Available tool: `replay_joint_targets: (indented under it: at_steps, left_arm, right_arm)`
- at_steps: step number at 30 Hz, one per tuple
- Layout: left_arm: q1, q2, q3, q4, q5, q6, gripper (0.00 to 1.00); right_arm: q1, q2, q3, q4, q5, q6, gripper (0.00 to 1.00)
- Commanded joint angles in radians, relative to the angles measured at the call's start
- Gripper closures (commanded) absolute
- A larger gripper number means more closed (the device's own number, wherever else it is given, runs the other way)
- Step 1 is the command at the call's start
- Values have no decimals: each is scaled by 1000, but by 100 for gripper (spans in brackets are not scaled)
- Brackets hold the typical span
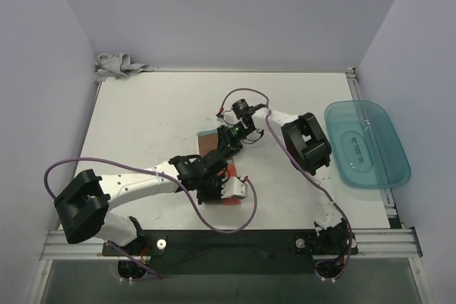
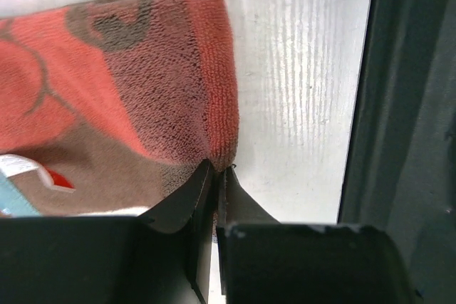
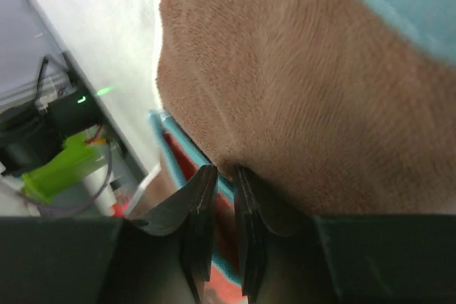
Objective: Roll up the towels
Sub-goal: Roll the towel
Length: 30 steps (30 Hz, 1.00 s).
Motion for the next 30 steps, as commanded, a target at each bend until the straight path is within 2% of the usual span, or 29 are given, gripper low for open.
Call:
replay_joint_targets:
  at_steps: [1, 5, 16, 21, 26, 30]
  left_arm:
    - [56, -39, 93, -78, 144, -8, 100]
    - [151, -20, 161, -122, 206, 1, 100]
    - [392, 160, 305, -116, 215, 97, 100]
    - [452, 244, 292, -26, 206, 61, 100]
    - [455, 272, 244, 83, 180, 34, 96]
    - [455, 292, 246, 109, 189, 14, 96]
  right_arm:
    - [14, 9, -34, -64, -10, -42, 82]
    - [29, -2, -63, -70, 1, -65, 83]
    - [45, -25, -85, -81, 13, -95, 85]
    - [45, -29, -78, -89, 10, -94, 85]
    - [45, -42, -74, -90, 16, -88, 84]
    - [42, -37, -54, -104, 21, -91, 82]
